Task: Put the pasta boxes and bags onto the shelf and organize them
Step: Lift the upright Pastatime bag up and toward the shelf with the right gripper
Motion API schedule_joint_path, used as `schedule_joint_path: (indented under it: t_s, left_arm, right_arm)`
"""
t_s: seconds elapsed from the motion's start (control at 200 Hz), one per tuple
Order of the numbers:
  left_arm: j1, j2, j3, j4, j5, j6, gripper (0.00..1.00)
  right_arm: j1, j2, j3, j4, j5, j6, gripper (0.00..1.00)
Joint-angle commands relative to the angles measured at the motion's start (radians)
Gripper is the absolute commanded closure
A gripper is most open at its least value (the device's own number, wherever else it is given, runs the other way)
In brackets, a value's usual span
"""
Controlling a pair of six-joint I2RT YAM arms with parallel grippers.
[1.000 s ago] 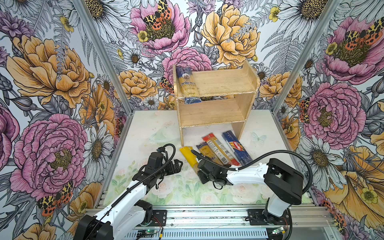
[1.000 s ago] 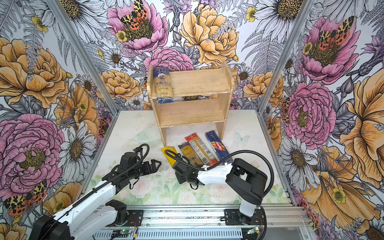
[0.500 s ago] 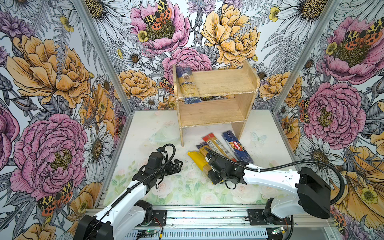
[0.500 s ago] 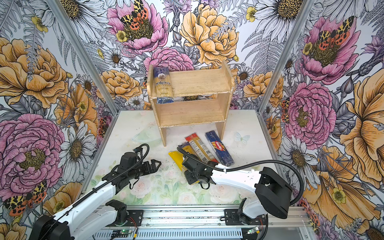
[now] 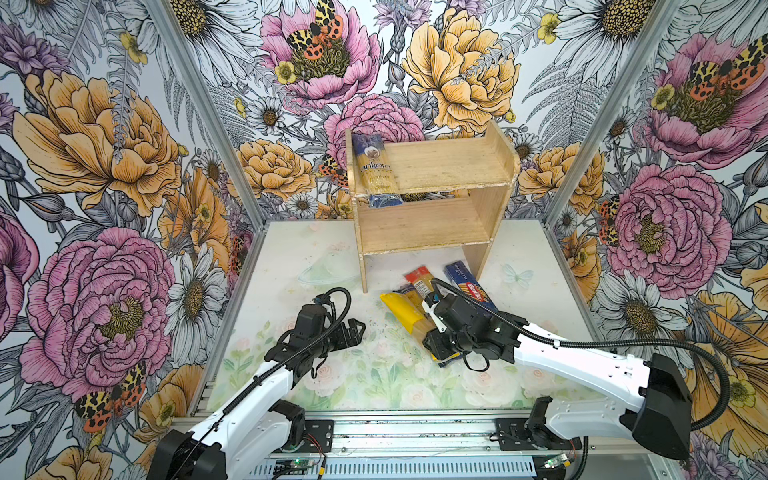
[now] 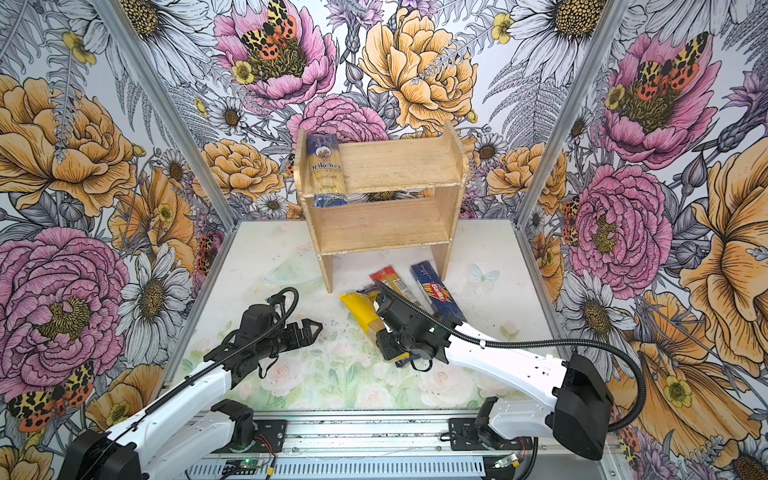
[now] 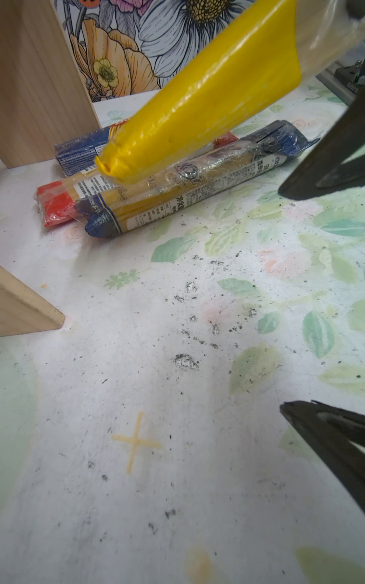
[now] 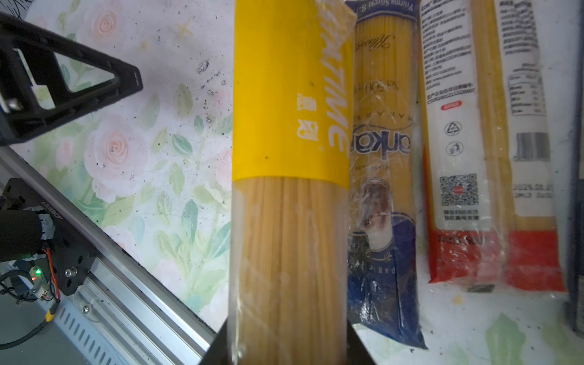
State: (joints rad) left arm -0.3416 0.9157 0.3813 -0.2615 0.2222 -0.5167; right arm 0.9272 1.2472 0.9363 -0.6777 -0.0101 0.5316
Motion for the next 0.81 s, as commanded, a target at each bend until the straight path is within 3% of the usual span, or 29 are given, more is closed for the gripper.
schedule_joint_path:
  t_s: [0.0, 0.475, 0.801]
  left_arm:
    - [0.009, -0.018, -0.014, 0.008, 0.013, 0.017, 0.01]
    - [0.009, 0.003, -0.025, 0.039, 0.018, 0.015, 0.01]
    - [0.009, 0.019, -0.022, 0.048, 0.029, 0.021, 0.01]
  right_arm:
    - [-0.012, -0.078, 0.065, 0.084, -0.009, 0.007, 1.0]
    - [-0.056, -0.277, 0.143, 0.073, -0.141, 0.059, 1.0]
    - [-0.059, -0.35, 0.251, -0.007, -0.081, 0.059, 1.0]
